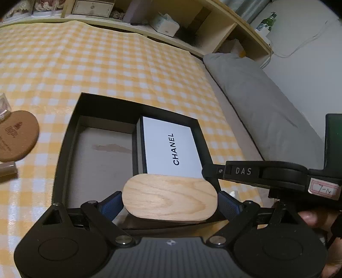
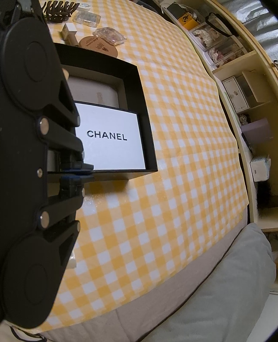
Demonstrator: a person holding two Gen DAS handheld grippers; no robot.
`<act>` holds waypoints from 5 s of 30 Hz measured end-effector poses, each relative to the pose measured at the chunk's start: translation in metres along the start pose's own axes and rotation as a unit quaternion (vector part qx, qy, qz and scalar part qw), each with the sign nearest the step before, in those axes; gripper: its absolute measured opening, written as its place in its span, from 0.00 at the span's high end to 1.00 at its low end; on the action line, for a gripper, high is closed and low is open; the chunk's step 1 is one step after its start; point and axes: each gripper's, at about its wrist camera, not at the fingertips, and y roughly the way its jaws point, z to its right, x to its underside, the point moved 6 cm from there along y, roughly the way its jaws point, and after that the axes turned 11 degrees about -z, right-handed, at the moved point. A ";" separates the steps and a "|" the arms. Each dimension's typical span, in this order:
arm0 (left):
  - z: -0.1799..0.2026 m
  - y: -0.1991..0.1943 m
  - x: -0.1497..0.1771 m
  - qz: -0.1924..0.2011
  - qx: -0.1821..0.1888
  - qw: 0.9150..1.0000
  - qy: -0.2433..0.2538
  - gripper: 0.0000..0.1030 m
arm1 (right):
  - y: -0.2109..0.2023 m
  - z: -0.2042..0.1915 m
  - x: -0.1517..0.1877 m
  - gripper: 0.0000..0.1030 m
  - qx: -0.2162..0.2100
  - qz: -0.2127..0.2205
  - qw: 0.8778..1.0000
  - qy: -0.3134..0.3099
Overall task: Organize rigid objects
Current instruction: 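Place the wooden lid into the black tray beside the CHANEL box, release, then move the left tool to the cork coaster and grasp it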
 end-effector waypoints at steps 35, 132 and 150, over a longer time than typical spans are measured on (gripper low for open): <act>-0.015 -0.005 -0.024 -0.105 -0.140 0.975 0.134 0.95 | 0.001 0.003 -0.001 0.95 -0.011 0.001 1.000 0.011; -0.203 -0.020 -0.056 0.033 -0.248 0.968 -0.012 0.00 | 0.001 0.001 0.001 0.95 0.013 0.008 1.000 -0.002; -0.181 -0.005 -0.060 0.005 -0.234 0.972 0.027 0.06 | 0.005 0.001 0.001 0.91 0.013 0.009 1.000 -0.006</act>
